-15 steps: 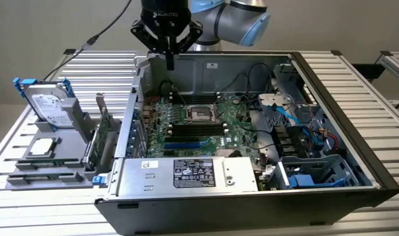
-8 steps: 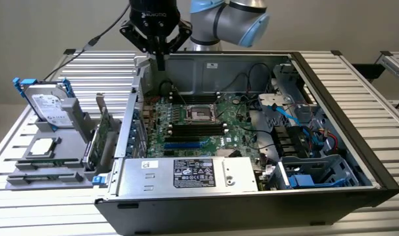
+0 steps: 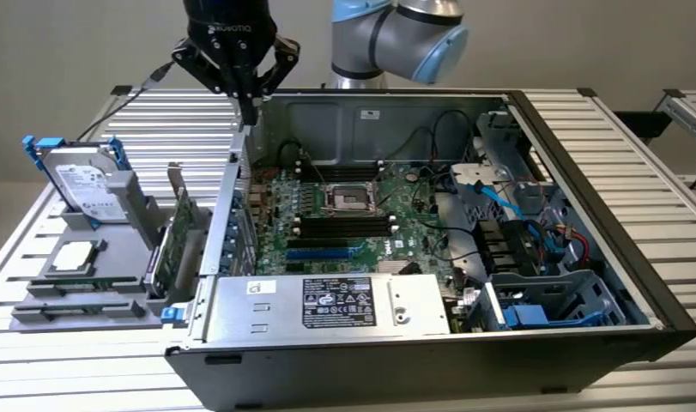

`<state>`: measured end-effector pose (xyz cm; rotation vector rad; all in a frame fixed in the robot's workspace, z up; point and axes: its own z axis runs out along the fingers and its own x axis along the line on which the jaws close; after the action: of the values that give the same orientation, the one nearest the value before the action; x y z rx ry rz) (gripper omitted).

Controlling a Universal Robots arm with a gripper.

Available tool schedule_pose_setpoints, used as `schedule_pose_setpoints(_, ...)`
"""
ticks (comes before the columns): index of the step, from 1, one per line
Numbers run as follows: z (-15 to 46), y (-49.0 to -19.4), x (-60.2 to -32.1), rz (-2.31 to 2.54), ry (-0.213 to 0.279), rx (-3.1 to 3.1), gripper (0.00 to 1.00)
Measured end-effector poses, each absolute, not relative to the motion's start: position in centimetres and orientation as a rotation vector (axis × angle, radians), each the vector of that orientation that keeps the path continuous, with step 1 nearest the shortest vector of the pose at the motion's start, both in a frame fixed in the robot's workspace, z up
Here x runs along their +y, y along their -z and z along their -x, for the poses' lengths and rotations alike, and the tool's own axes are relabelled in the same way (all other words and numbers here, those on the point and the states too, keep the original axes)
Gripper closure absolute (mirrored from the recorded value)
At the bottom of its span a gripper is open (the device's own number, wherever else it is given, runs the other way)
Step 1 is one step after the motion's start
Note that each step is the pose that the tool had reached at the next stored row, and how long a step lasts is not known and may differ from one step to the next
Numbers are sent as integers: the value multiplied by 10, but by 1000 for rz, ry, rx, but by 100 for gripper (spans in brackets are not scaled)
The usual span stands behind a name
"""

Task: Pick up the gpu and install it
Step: 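Reach for the gpu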

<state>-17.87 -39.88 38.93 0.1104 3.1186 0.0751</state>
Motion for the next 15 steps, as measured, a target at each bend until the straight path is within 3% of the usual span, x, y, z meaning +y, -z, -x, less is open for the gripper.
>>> schedule_pose_setpoints(15,247,-369,-399,-111,-70,3119,89)
